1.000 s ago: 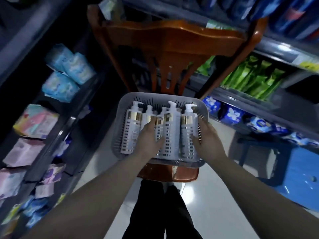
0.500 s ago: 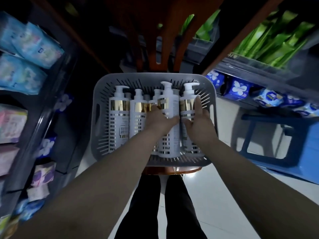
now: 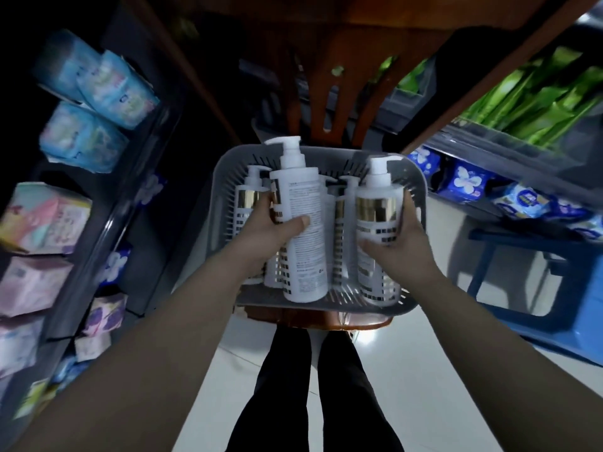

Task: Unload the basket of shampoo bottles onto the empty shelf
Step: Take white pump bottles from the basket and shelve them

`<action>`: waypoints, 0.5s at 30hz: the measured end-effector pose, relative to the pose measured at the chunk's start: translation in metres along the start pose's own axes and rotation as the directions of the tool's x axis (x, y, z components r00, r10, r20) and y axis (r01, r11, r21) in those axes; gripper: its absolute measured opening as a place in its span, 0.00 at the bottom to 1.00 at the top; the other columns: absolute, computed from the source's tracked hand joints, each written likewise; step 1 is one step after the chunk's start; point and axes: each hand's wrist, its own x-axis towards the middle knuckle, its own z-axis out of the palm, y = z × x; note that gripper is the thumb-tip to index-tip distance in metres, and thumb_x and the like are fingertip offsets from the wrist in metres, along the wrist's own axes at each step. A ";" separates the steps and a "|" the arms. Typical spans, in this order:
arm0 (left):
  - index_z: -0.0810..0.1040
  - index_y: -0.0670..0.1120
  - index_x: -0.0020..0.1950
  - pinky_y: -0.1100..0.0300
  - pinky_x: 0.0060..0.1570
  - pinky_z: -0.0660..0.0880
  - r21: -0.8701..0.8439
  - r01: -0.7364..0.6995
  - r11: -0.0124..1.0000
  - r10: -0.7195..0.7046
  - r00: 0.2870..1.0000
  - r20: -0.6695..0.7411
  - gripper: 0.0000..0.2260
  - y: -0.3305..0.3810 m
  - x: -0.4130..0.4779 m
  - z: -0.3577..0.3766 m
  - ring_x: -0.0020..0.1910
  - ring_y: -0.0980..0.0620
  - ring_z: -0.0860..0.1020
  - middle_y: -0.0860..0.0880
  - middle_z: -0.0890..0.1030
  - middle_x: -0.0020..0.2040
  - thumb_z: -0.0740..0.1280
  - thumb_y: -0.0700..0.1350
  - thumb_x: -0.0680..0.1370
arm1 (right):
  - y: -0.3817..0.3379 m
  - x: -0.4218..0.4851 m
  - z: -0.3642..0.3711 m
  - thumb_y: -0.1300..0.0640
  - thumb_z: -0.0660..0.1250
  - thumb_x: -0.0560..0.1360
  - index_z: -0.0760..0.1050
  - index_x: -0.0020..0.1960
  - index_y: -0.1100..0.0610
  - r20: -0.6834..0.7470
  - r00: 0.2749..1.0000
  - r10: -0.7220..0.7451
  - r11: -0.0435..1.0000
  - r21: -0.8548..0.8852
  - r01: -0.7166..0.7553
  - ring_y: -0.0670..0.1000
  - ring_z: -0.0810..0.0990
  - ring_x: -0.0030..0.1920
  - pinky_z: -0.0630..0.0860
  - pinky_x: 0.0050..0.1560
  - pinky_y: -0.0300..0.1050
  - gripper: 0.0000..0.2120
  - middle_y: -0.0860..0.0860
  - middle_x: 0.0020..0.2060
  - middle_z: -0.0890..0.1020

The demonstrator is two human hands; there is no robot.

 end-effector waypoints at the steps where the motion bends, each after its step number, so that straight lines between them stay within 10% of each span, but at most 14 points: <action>1: 0.64 0.51 0.71 0.65 0.43 0.79 -0.012 -0.028 1.000 0.028 1.000 -0.011 0.31 0.008 -0.010 -0.005 0.50 0.64 0.80 0.58 0.78 0.57 0.74 0.47 0.72 | -0.010 -0.007 -0.006 0.58 0.76 0.65 0.61 0.60 0.28 0.007 1.000 -0.020 0.999 0.027 0.020 0.33 0.80 0.46 0.74 0.39 0.26 0.38 0.30 0.47 0.80; 10: 0.74 0.53 0.60 0.62 0.42 0.80 -0.164 -0.283 0.945 0.258 0.953 -0.157 0.20 0.078 -0.141 -0.050 0.50 0.55 0.83 0.56 0.85 0.51 0.74 0.47 0.70 | -0.131 -0.060 -0.035 0.61 0.78 0.66 0.65 0.70 0.48 0.148 0.968 -0.204 0.956 0.241 0.165 0.42 0.81 0.52 0.79 0.46 0.41 0.37 0.42 0.53 0.82; 15: 0.75 0.54 0.59 0.54 0.47 0.80 -0.162 -0.421 0.892 0.347 0.870 -0.349 0.20 0.117 -0.236 -0.083 0.53 0.50 0.83 0.52 0.84 0.53 0.74 0.46 0.69 | -0.231 -0.097 -0.030 0.60 0.79 0.64 0.66 0.68 0.44 0.264 0.851 -0.453 0.878 0.297 0.376 0.39 0.81 0.51 0.77 0.44 0.33 0.38 0.36 0.51 0.81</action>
